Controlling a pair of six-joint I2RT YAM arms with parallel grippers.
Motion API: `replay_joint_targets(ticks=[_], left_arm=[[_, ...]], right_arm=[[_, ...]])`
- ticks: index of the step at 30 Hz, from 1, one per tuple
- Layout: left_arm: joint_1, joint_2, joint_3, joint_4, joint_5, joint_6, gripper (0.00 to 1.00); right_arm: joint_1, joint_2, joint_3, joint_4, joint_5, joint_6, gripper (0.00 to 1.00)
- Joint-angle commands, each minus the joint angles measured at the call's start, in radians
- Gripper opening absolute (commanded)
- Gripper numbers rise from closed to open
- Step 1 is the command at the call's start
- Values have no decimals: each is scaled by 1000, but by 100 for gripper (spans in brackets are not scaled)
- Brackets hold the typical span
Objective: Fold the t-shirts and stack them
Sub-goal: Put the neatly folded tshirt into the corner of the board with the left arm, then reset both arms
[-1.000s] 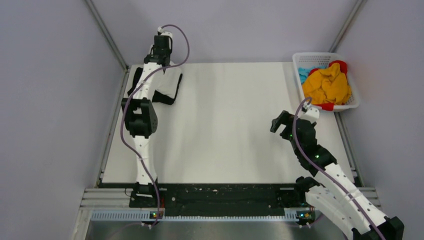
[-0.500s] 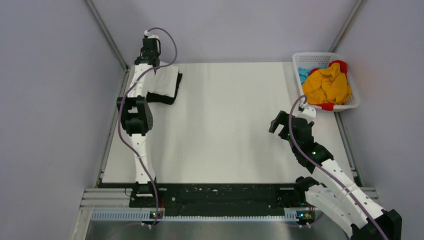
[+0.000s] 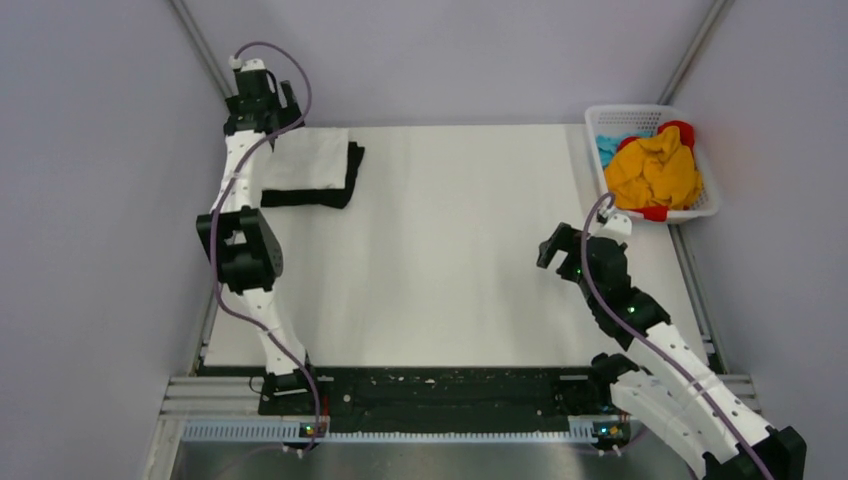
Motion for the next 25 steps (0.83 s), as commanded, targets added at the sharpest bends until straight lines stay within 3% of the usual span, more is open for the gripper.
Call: replay_joint_targets(ticks=[1,3,8,14,19,25], left_arm=[[-19,-311,-209,89,273,-213,99],[-33,-421,-374,144,366,-277,98],[-167,-747,-862,247,365,-355,98],[-439,-1090,-1359,303,166,-447,98],[-479,-1328,-1559,226,105,-515,99],[-480,-1507,-1616,164,-10,-511,99]], right_arm=[[-5,-43,14,-19,-59,-9,99],[-6,-57,14,-54,-74,0,99],[-5,-68,7,-134,-124,30,99],[-5,-86,-42,-158,-153,81,99],[-6,-98,-73,-172,-95,93,99],[-6,-160,-111,-164,-17,93,99]])
